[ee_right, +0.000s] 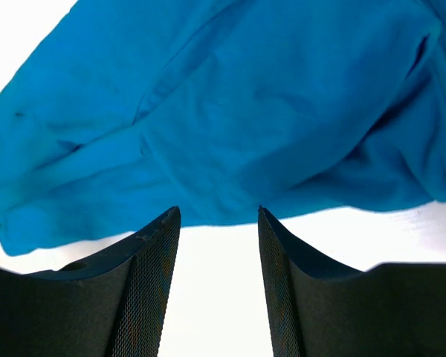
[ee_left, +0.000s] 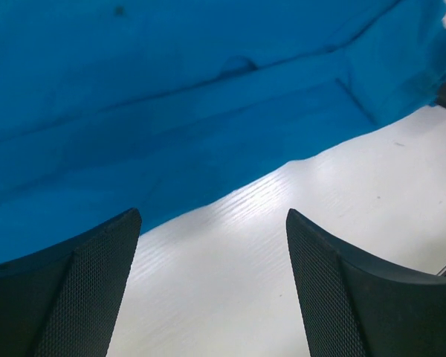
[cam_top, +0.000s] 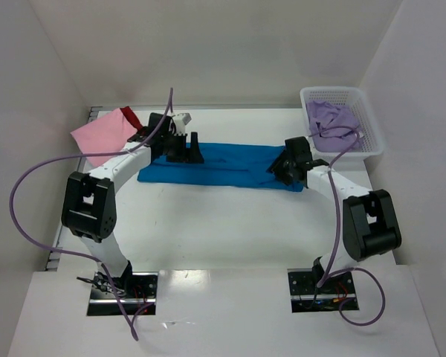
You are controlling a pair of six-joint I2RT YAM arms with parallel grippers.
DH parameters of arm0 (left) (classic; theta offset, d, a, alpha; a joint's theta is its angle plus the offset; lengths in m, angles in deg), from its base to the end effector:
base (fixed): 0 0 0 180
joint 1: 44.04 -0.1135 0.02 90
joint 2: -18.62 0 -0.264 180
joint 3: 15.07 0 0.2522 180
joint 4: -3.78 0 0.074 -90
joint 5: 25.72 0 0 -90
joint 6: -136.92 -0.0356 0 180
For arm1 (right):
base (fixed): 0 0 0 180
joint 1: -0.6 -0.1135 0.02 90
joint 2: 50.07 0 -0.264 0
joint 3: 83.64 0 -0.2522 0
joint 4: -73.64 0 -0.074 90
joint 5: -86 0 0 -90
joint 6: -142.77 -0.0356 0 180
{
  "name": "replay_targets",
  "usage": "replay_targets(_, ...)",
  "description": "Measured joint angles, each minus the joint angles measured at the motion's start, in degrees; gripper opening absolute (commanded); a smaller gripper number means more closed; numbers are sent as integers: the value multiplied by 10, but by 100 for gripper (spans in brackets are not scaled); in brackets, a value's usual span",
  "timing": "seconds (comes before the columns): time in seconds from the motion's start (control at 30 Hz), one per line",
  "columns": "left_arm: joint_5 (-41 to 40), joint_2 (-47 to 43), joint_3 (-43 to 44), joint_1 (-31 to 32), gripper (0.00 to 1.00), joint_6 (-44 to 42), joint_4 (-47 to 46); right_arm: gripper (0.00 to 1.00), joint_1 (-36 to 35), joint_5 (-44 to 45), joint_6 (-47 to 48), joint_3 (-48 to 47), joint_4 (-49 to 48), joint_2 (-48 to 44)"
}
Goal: Fold and stack the t-shirts
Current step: Fold the other side of the tshirt into a rectangle
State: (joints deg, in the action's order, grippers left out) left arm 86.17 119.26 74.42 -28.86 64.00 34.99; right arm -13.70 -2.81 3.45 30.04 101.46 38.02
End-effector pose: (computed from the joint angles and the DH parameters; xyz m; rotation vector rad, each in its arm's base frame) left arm 0.3780 -0.1163 0.2521 0.1614 2.3492 -0.7236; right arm 0.3068 0.0774 0.2004 0.7591 2.3743 0.4616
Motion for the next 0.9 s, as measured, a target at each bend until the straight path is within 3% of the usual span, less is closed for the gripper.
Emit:
replay_targets(0.4,-30,23,-19,54,87,42,8,52,-3,-11,-7,22,-18,-11)
replay_targets(0.9,-53,93,-12,76,87,73,-20,52,-9,-23,-7,21,-46,62)
